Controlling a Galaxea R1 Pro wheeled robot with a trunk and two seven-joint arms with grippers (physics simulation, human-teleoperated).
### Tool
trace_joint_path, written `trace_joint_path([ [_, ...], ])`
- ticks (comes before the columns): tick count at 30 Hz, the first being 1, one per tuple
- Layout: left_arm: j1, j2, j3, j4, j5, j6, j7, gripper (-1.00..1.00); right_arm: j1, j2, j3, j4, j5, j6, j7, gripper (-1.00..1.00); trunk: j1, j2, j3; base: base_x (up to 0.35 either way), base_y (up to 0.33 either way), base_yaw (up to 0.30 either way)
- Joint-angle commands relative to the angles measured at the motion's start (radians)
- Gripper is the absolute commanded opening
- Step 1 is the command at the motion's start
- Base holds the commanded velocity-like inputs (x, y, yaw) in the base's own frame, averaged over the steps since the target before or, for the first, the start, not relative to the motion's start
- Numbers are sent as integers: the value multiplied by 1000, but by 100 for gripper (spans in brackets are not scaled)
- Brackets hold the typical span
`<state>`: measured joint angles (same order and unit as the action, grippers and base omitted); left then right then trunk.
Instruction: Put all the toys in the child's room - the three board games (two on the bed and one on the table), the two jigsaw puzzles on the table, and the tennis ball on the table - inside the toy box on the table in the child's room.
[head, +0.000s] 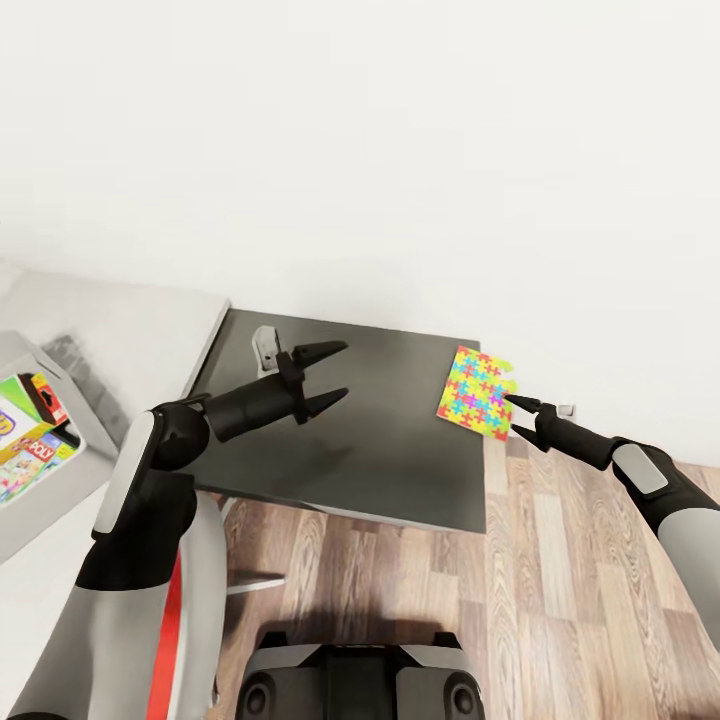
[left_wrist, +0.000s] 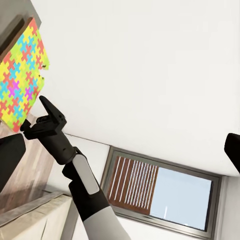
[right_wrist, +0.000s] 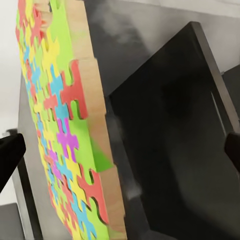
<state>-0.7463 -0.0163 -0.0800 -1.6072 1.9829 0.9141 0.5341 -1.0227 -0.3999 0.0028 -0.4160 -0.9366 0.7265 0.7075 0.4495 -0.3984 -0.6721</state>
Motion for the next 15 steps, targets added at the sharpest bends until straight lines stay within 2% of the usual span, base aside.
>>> trace_joint_path([
  [1, -1, -1, 1, 0, 10, 1, 10, 100, -1, 0, 0, 0, -4, 5, 1, 100, 1, -2, -1, 0, 0, 91],
  [15, -1, -2, 1, 0, 10, 0, 10, 100, 0, 0, 0, 0, -4, 5, 1, 100, 1, -2, -1, 0, 0, 37],
])
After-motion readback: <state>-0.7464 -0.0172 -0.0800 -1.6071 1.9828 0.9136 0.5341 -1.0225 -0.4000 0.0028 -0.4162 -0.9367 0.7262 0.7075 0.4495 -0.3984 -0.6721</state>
